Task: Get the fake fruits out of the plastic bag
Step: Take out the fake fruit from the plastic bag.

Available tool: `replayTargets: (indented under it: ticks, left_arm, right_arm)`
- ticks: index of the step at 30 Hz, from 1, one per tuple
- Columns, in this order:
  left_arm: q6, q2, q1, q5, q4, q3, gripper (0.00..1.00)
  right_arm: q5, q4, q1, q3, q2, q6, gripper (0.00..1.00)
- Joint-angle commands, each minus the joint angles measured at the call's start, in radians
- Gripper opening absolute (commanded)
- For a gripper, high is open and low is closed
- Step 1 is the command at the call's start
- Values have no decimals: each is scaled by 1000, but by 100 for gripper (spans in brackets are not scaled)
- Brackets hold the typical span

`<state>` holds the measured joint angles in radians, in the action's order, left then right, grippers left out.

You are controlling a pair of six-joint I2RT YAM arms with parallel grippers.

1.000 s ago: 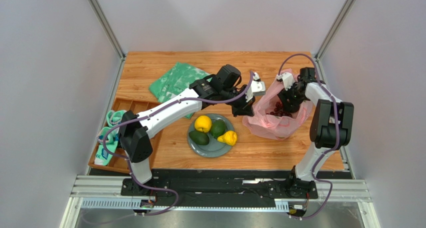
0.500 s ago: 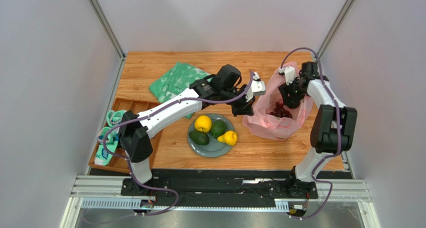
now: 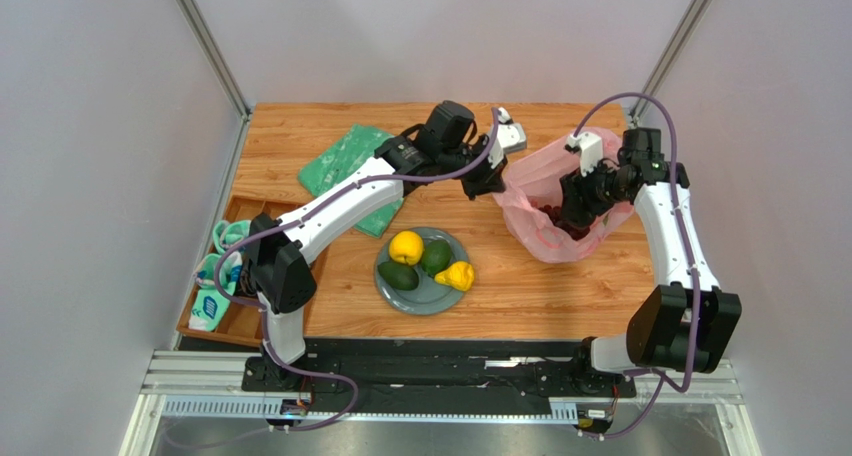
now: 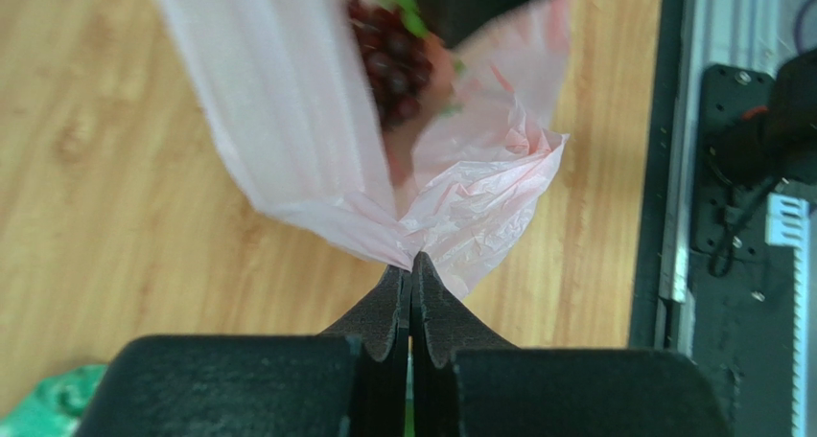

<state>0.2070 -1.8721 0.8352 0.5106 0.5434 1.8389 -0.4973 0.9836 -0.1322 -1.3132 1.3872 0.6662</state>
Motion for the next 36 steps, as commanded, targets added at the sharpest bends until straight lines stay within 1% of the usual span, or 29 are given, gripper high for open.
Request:
replayTargets:
  ticks: [1, 5, 7, 10, 11, 13, 14, 15, 16, 17, 18, 19, 22, 25, 26, 27, 28, 29, 30, 31, 32, 34, 35, 36]
  left_arm:
    - [18, 19, -30, -49, -37, 82, 0]
    - [17, 31, -28, -23, -26, 63, 0]
    - [25, 47, -27, -23, -26, 33, 0]
    - [37, 63, -27, -46, -23, 5, 0]
    - [43, 65, -27, -58, -20, 2, 0]
    - [46, 64, -25, -69, -20, 2, 0]
    - [43, 62, -27, -93, -14, 5, 21]
    - [28, 64, -27, -113, -14, 17, 40]
    - [22, 70, -27, -133, -17, 20, 62]
    - [19, 77, -27, -171, -22, 20, 73]
    - [12, 100, -28, -190, -23, 22, 88]
    - [8, 112, -30, -204, -25, 26, 97]
    - [-11, 183, -45, -173, -23, 23, 97]
    - [-72, 251, -61, -42, -26, 16, 93]
    - [-87, 263, -61, 70, -28, 16, 92]
    - [-133, 278, -61, 139, -39, -4, 91]
    - [-168, 283, -59, 202, -95, -21, 92]
    - [-204, 281, -54, 262, -132, -44, 97]
    - [-293, 271, -36, 258, -163, -87, 97]
    - [-320, 260, -24, 244, -215, -107, 98]
    - [-336, 248, -10, 200, -239, -125, 98]
    - [-353, 200, 36, 133, -298, -153, 98]
    - [-359, 179, 51, 33, -318, -153, 98]
    - [-369, 139, 76, 2, -347, -158, 98]
  right_arm:
    - [16, 29, 2, 119, 41, -49, 57]
    - [0, -17, 2, 155, 102, -143, 55]
    - [-21, -10, 2, 140, 98, -160, 54]
    - [-105, 61, 2, 56, 37, -149, 54]
    - [-151, 117, 2, 22, 20, -142, 56]
    - [-193, 167, 2, -72, -28, -131, 57]
    - [-231, 194, 2, -90, -43, -129, 58]
    - [-248, 201, 2, -104, -57, -131, 59]
    - [-262, 199, 2, -97, -77, -143, 59]
    - [-282, 187, 2, -86, -85, -152, 59]
    - [-284, 176, 2, -63, -86, -166, 59]
    - [-279, 167, 0, -54, -79, -201, 59]
    - [-299, 144, -6, -43, -41, -273, 59]
    - [-325, 106, -17, -50, -10, -345, 58]
    - [-346, 84, -23, -57, 15, -388, 59]
    - [-359, 75, -29, -66, 28, -414, 59]
    - [-374, 66, -47, -73, 42, -442, 59]
    - [-410, 47, -59, -92, 85, -509, 58]
    - [-434, 35, -75, -96, 104, -548, 58]
    - [-455, 20, -107, -101, 127, -586, 58]
    - [-501, -15, -121, -101, 142, -627, 57]
    - [-546, -51, -153, -93, 183, -743, 58]
    - [-611, -97, -162, -84, 196, -782, 57]
    - [-644, -129, -178, -49, 208, -886, 58]
